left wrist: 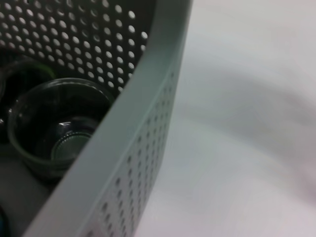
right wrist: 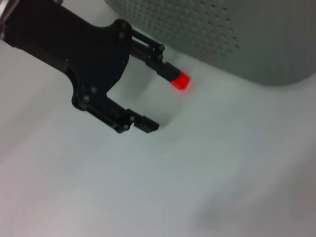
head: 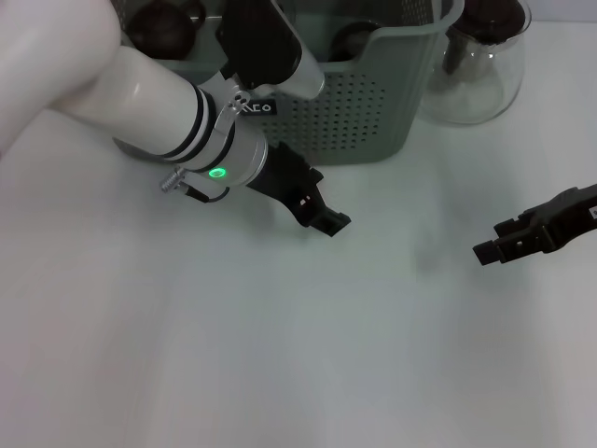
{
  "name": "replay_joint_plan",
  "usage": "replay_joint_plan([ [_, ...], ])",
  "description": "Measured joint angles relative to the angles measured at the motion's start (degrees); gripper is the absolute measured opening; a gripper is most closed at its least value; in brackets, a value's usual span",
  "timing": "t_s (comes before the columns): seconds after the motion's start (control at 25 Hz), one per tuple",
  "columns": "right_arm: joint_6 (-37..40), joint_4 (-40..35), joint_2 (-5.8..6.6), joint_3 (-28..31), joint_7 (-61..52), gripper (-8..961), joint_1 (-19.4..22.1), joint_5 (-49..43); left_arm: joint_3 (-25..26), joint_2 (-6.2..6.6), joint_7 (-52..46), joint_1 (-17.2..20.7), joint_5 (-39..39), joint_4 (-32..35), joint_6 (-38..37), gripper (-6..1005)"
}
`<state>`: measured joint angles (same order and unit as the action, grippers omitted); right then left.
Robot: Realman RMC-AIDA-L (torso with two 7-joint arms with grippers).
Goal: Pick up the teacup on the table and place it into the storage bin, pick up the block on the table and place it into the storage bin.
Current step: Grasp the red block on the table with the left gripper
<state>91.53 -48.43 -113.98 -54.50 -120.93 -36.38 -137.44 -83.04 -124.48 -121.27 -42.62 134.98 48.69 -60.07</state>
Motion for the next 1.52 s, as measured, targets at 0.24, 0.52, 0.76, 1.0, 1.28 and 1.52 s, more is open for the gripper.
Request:
replay_joint_plan([
  [0.24, -0.1, 0.0, -0.09, 0.1, 0.1, 656, 0.0, -0.2, 0.0, 0.12, 0.0, 0.0, 0.2, -0.1, 1.3, 749],
  [0.52, -0.1, 0.0, -0.1, 0.2, 0.3, 656, 0.0, -0.2, -0.1, 0.04, -0.1, 0.1, 1.8, -0.5, 2.3, 748],
  [0.76, -0.1, 0.0, -0.1, 0.3, 0.4, 656, 0.0, -0.2, -0.2, 0.02, 0.1, 0.3, 2.1, -0.6, 3.2, 747],
  [1.0, -0.1, 0.0, -0.1, 0.3, 0.4, 655, -0.1, -0.2, -0.8, -0.06, 0.0, 0.3, 3.1, -1.1, 4.3, 745],
  [1.28, -0.3, 0.0, -0.1, 0.3, 0.4, 655, -0.2, -0.2, -2.0, -0.15, 0.0, 0.1, 3.1, -1.4, 5.3, 744],
  [1.52, -0.3, 0.1, -0.1, 0.3, 0.4, 655, -0.3, -0.2, -3.1, -0.15, 0.0, 0.1, 2.9, -1.9, 6.3, 743],
])
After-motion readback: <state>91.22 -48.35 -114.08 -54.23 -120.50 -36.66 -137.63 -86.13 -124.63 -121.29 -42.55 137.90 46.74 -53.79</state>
